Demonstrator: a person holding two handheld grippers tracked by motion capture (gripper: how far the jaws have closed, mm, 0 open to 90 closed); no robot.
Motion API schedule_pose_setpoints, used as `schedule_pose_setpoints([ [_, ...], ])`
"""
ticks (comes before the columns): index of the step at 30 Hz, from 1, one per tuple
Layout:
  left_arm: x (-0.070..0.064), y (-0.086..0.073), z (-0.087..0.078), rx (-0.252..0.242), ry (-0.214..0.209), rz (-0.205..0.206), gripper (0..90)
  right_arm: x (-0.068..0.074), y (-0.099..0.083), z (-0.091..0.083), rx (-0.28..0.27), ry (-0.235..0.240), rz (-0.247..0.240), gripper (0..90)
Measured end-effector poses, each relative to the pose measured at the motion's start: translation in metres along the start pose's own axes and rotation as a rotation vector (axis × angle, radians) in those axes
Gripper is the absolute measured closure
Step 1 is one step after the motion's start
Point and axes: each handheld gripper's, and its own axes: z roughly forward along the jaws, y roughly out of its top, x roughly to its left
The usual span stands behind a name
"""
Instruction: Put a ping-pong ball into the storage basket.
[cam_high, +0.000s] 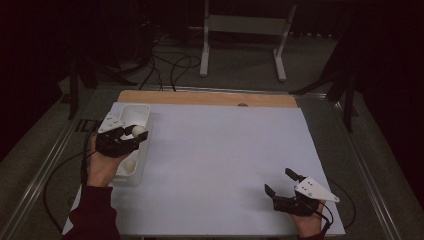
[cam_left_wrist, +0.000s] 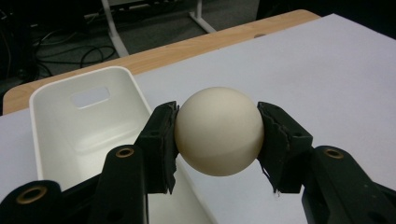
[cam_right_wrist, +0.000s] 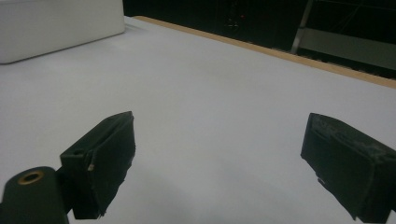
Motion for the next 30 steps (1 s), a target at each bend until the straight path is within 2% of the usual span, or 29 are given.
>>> schedule_pose_setpoints([
  [11,0.004,-0.006,-0.005,0.002,0.013,-0.016,51.2,0.0,0.0,0.0,0.0,0.001,-0.003,9.6],
  [30,0.02,-0.021,-0.018,0.009,0.046,-0.047,51.2,0.0,0.0,0.001,0.002,0.002,-0.003,9.6],
])
